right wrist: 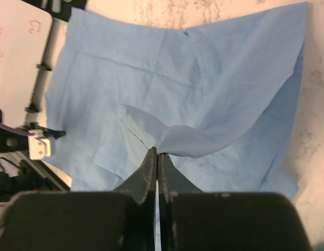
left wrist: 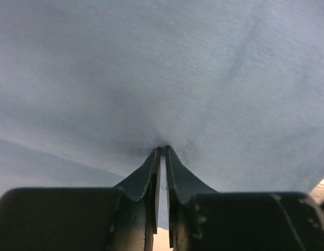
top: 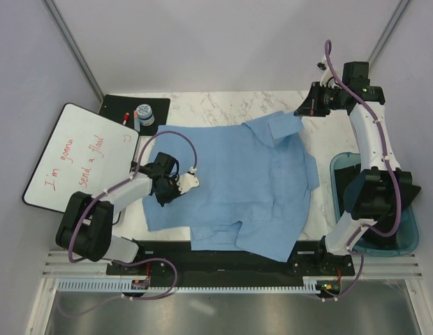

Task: Fold and stack the long sleeve shirts
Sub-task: Fold the shirt

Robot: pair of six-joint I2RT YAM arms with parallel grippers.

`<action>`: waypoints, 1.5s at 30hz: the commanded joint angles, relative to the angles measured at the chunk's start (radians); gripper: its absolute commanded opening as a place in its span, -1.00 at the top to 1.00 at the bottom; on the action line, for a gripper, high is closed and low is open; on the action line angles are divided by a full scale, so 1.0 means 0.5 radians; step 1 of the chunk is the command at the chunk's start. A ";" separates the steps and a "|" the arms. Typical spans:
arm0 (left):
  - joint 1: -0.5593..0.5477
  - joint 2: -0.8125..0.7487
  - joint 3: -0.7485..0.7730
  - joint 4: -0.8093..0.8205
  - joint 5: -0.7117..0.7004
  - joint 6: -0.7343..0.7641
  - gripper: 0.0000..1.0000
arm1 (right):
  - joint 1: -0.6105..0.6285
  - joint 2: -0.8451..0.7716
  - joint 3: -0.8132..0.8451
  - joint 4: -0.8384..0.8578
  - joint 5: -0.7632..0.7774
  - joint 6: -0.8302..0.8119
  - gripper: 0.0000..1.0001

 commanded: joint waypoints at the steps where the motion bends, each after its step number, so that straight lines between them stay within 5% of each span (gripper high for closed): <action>1: -0.040 -0.071 0.051 -0.456 0.306 -0.218 0.61 | 0.002 0.065 0.080 0.357 -0.314 0.353 1.00; 2: 0.012 -0.089 0.141 -0.453 0.346 -0.231 0.34 | 0.002 0.068 0.080 0.426 -0.339 0.421 1.00; 7: 0.512 0.289 1.102 -0.450 0.615 -0.188 -0.07 | 0.002 0.105 0.150 0.766 -0.376 0.715 1.00; 10: 0.623 0.606 1.633 -0.524 0.665 -0.145 -0.25 | 0.005 0.132 0.141 0.984 -0.406 0.927 1.00; 13: 0.697 0.993 2.089 -0.576 0.739 -0.169 -0.96 | 0.008 0.154 0.129 1.196 -0.422 1.068 1.00; 22: 0.706 1.828 2.915 -0.450 0.543 -0.219 -0.50 | 0.014 0.151 0.033 1.831 -0.443 1.667 1.00; 35: 0.703 1.972 2.801 -0.450 0.447 -0.081 -0.27 | 0.023 0.133 0.058 2.034 -0.535 1.854 1.00; 40: 0.703 1.963 2.783 -0.447 0.487 -0.062 0.09 | 0.026 0.080 0.064 2.043 -0.554 1.845 1.00; 45: 0.697 1.920 2.703 -0.456 0.487 -0.010 0.15 | 0.026 0.041 0.028 2.040 -0.572 1.845 1.00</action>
